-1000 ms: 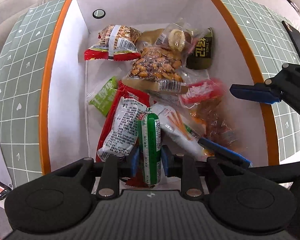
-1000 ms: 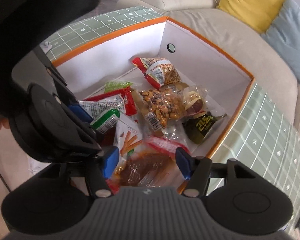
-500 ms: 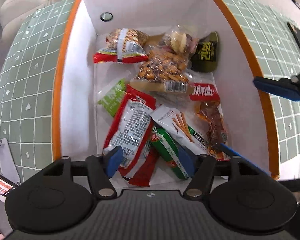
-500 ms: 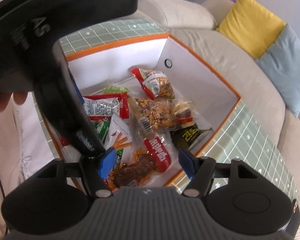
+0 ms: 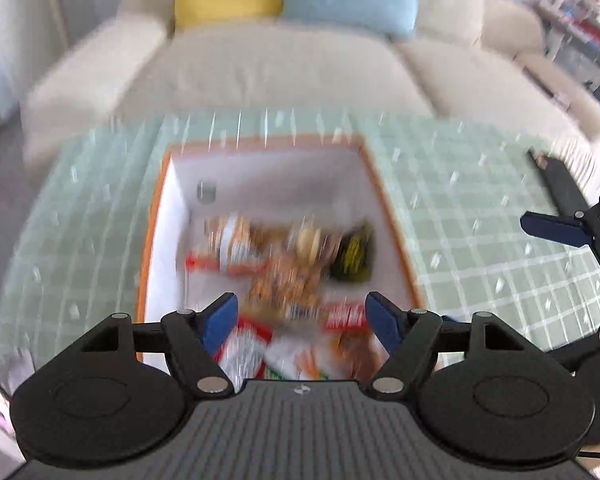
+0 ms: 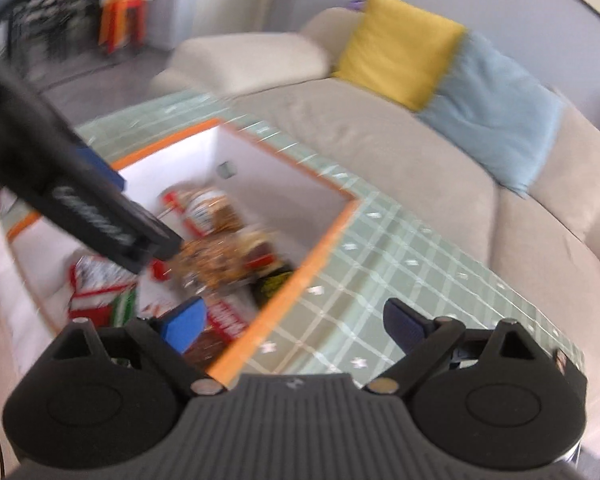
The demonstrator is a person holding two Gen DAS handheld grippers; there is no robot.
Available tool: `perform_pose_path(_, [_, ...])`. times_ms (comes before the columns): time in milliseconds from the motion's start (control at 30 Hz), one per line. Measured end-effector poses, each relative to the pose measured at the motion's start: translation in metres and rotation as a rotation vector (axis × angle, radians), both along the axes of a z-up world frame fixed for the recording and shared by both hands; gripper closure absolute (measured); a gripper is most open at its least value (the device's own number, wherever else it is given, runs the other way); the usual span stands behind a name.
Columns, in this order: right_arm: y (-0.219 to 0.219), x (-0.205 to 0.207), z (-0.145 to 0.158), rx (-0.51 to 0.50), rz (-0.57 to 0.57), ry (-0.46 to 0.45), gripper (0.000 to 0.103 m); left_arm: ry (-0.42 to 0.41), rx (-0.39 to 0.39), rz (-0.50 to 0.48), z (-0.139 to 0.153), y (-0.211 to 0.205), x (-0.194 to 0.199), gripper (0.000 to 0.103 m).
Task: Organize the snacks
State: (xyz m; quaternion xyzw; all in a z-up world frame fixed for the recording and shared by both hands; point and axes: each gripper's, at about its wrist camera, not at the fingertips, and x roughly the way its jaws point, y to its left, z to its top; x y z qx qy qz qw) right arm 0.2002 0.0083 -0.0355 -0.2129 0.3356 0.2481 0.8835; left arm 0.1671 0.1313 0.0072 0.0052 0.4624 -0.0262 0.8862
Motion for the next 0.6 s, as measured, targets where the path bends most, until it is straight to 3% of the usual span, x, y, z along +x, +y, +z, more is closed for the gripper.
perform_pose_path(167, [-0.043, -0.001, 0.036, 0.127, -0.15, -0.077, 0.01, -0.237, 0.094, -0.029, 0.039, -0.034, -0.023, 0.018])
perform_pose_path(300, [-0.078, -0.013, 0.064, 0.257, -0.245, -0.096, 0.01, -0.4, 0.094, -0.021, 0.066, -0.056, -0.047, 0.016])
perform_pose_path(467, [-0.11, -0.041, 0.083, 0.34, -0.295, -0.129, 0.01, -0.525, 0.073, -0.026, 0.082, -0.074, -0.072, 0.012])
perform_pose_path(600, [-0.126, -0.071, 0.09, 0.376, -0.305, -0.146, 0.007, -0.566, 0.083, -0.027, 0.084, -0.089, -0.091, 0.009])
